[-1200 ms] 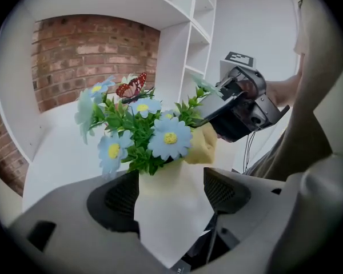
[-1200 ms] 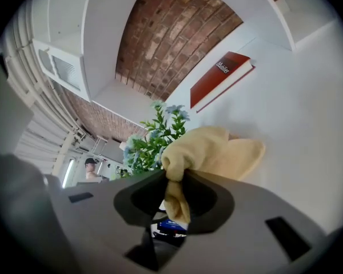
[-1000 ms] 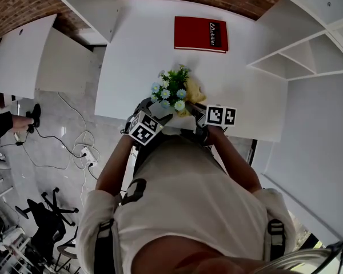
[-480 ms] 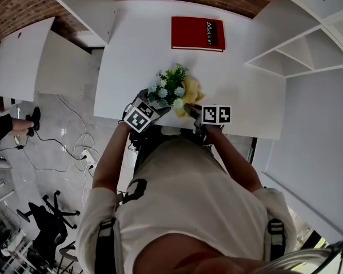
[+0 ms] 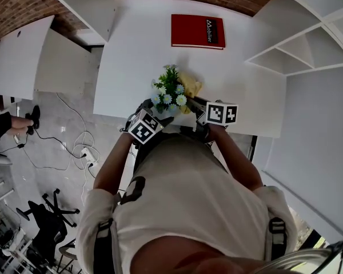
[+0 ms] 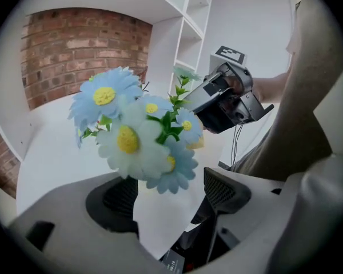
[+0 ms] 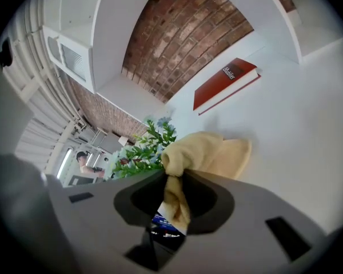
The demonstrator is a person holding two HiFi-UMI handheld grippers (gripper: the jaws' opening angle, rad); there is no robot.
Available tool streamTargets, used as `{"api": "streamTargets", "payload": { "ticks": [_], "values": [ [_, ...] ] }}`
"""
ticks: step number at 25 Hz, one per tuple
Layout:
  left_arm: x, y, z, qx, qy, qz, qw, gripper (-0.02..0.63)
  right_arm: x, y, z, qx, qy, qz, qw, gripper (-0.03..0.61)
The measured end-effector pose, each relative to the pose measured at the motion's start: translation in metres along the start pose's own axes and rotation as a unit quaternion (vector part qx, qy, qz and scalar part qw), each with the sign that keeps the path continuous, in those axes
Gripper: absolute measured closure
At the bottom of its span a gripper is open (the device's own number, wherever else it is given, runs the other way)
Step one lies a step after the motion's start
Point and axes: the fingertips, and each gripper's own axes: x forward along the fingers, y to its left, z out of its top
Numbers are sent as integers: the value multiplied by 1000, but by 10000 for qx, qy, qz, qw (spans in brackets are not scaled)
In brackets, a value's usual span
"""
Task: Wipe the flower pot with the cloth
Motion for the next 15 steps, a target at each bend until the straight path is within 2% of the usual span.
{"api": "streamTargets", "payload": {
  "ticks": [4, 9, 13, 15],
  "values": [
    [-3, -4, -6, -73, 1, 65, 10000, 247, 8, -18, -9, 80, -21, -96, 9999, 477],
    [-3, -4, -7, -55, 6, 178, 9998, 247, 19, -47, -38, -152, 485, -616, 9968, 482],
    [-3, -5, -7, -107, 11, 230, 9997, 247, 21, -54, -45, 54, 447, -668, 9968, 480],
    [-2, -5, -7, -116, 14, 254, 9996, 245, 17, -52, -44, -40, 473, -707, 9964, 482]
  ]
}}
